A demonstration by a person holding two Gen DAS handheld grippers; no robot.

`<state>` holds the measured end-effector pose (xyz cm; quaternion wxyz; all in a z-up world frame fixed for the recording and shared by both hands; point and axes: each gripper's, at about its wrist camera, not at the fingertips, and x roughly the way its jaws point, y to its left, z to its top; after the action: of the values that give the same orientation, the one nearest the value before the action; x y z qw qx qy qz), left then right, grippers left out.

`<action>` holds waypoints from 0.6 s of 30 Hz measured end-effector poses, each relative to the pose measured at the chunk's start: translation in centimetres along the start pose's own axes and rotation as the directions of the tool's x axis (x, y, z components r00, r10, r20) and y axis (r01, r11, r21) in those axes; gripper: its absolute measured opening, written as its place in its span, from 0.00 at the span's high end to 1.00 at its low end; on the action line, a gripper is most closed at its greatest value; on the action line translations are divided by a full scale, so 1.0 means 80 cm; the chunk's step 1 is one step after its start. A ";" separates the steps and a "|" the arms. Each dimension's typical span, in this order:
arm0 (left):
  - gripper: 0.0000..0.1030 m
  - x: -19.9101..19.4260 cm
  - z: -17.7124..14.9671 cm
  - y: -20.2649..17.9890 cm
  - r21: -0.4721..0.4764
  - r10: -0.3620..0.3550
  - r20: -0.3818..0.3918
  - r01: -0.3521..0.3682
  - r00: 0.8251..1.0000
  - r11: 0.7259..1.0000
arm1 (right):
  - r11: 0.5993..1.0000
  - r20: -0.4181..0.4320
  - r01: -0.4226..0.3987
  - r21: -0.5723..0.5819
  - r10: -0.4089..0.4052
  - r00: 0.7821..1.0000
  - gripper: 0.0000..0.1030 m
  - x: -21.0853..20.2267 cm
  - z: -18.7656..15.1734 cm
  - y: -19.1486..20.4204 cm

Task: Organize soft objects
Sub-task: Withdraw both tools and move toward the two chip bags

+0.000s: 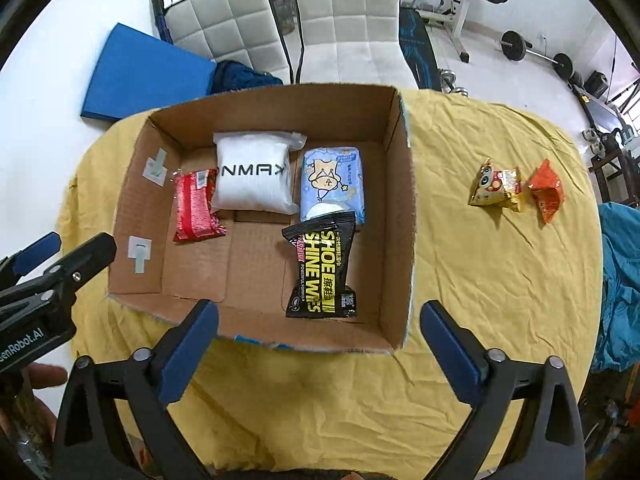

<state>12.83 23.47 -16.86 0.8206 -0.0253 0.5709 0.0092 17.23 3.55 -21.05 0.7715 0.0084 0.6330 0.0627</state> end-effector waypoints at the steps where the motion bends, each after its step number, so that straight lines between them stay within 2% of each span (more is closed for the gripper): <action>1: 0.01 -0.005 -0.002 -0.001 -0.002 -0.002 0.004 0.002 1.000 1.000 | 1.000 0.008 -0.003 0.002 0.003 1.000 0.00 -0.006 -0.002 -0.001; 7: 0.01 -0.033 -0.015 -0.006 -0.011 0.006 0.043 -0.005 0.999 1.000 | 1.000 0.061 -0.014 -0.014 0.015 0.998 0.00 -0.044 -0.020 -0.002; 11: 0.01 -0.042 -0.021 -0.009 -0.038 -0.036 0.038 0.038 0.999 0.999 | 0.999 0.075 -0.036 -0.015 0.037 0.997 0.00 -0.061 -0.027 -0.008; 15: 0.01 -0.051 -0.023 -0.025 -0.030 0.006 0.051 -0.004 0.999 1.000 | 0.998 0.100 -0.061 -0.014 0.062 0.993 0.00 -0.079 -0.032 -0.023; 18: 0.01 -0.054 -0.021 -0.047 -0.021 0.009 0.051 -0.008 0.999 1.000 | 0.997 0.107 -0.075 0.004 0.075 0.991 0.00 -0.085 -0.032 -0.043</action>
<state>9.88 19.65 -13.25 0.8345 -0.0311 0.5499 0.0191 13.69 -0.76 -15.23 0.8013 0.0386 0.5903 0.0886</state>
